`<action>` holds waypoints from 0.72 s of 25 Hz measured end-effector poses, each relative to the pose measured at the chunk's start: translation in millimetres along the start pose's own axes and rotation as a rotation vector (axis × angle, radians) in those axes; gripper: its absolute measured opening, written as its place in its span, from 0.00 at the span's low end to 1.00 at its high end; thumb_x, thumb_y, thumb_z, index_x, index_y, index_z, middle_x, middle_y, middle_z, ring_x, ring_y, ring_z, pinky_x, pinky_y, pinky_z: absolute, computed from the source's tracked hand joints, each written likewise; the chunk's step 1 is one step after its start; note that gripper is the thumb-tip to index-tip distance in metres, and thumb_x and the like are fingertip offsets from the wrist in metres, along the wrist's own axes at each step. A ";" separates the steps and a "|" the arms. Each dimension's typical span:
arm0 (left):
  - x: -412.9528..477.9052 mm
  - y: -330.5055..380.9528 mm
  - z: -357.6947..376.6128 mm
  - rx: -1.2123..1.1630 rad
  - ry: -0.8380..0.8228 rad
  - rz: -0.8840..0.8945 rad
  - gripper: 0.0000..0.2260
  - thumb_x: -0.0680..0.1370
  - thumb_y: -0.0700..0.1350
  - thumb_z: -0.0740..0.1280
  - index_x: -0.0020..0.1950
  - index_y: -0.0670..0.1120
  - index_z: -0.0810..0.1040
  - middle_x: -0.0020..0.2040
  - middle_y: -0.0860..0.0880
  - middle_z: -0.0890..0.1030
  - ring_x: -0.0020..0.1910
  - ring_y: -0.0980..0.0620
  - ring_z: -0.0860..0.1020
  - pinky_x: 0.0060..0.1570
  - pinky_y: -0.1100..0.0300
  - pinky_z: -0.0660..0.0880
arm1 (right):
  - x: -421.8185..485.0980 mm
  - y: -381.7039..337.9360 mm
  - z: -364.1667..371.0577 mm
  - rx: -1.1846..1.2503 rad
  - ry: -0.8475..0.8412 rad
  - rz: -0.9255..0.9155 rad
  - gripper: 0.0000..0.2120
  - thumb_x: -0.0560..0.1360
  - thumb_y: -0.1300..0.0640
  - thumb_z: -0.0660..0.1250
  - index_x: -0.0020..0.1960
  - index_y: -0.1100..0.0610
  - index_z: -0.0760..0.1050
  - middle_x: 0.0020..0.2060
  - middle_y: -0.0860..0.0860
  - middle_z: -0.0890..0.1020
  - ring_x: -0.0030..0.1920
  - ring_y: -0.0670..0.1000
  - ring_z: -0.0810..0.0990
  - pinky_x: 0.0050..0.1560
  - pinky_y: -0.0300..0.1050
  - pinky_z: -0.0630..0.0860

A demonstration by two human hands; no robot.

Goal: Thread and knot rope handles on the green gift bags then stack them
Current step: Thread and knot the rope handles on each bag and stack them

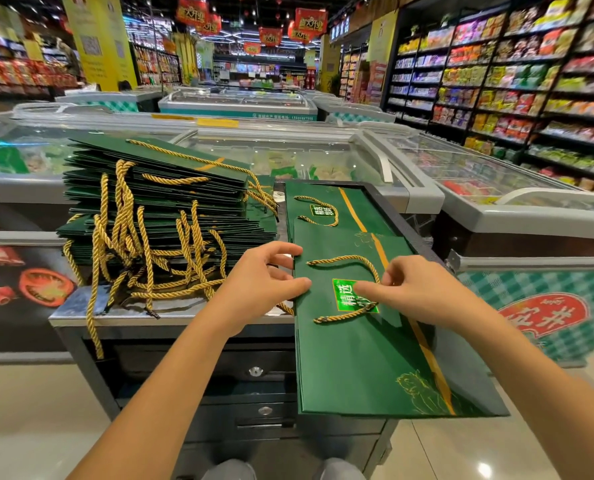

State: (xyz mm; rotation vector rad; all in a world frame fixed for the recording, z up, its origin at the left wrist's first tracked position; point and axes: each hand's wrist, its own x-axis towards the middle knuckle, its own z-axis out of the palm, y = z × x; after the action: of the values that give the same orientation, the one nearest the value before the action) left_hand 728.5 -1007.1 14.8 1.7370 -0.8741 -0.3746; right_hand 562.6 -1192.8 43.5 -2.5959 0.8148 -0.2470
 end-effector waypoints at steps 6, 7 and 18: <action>-0.3 -1.9 1.9 0.018 0.006 0.007 0.23 0.72 0.41 0.78 0.65 0.53 0.78 0.54 0.51 0.79 0.40 0.59 0.82 0.44 0.65 0.80 | 2.1 6.3 -3.6 0.041 0.013 -0.066 0.12 0.74 0.54 0.71 0.36 0.60 0.79 0.27 0.53 0.78 0.29 0.48 0.72 0.34 0.47 0.73; -0.8 -1.5 1.9 0.027 0.008 0.010 0.23 0.72 0.41 0.78 0.65 0.53 0.78 0.55 0.51 0.79 0.40 0.59 0.82 0.44 0.66 0.80 | 2.7 9.8 -3.3 0.024 0.070 -0.069 0.12 0.73 0.55 0.70 0.36 0.63 0.78 0.29 0.57 0.80 0.30 0.49 0.74 0.35 0.50 0.75; -7.2 6.7 -2.1 -0.307 0.119 0.052 0.22 0.76 0.30 0.70 0.66 0.48 0.77 0.53 0.48 0.83 0.47 0.56 0.83 0.47 0.64 0.80 | -11.1 33.7 -12.1 0.220 0.377 0.018 0.12 0.77 0.47 0.71 0.51 0.55 0.77 0.46 0.49 0.80 0.46 0.49 0.78 0.48 0.46 0.73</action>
State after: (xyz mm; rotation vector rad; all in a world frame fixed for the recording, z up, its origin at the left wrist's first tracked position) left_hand 722.5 -1001.3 20.4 1.4357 -0.7328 -0.3474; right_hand 533.1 -1215.5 39.4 -2.3643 0.8776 -0.7926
